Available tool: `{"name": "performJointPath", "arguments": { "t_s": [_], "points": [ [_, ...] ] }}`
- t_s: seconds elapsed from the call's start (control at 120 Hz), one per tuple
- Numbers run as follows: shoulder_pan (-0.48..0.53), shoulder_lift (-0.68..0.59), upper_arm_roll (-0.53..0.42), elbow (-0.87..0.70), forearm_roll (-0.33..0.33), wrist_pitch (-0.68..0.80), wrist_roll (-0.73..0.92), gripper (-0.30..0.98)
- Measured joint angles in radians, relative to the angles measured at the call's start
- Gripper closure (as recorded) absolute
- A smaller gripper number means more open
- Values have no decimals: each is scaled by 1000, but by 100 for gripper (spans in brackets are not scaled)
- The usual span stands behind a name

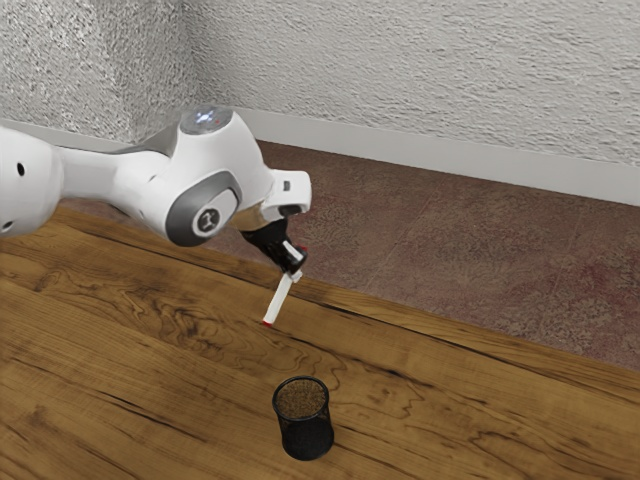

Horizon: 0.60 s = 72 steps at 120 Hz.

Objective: Put the marker into the pen holder.

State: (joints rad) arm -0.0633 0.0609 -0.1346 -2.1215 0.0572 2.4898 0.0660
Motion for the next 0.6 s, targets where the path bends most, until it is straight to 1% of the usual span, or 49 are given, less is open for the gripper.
{"name": "performJointPath", "arguments": {
  "t_s": [0.167, 0.233, 0.267, 0.358, 0.417, 0.5, 0.6],
  "points": [
    [-39, -14, -48, -2, 4, -2, -46, 79],
    [-58, -21, -64, -2, 17, -2, -66, 79],
    [-69, -23, -69, -2, 41, -2, -81, 79],
    [-91, -24, -85, -3, 139, -2, -132, 79],
    [-105, -24, -87, -5, 185, -3, -165, 79],
    [-113, -27, -92, -8, 223, -3, -209, 78],
    [-117, -67, -93, -60, 244, -4, -257, 78]
  ]
}}
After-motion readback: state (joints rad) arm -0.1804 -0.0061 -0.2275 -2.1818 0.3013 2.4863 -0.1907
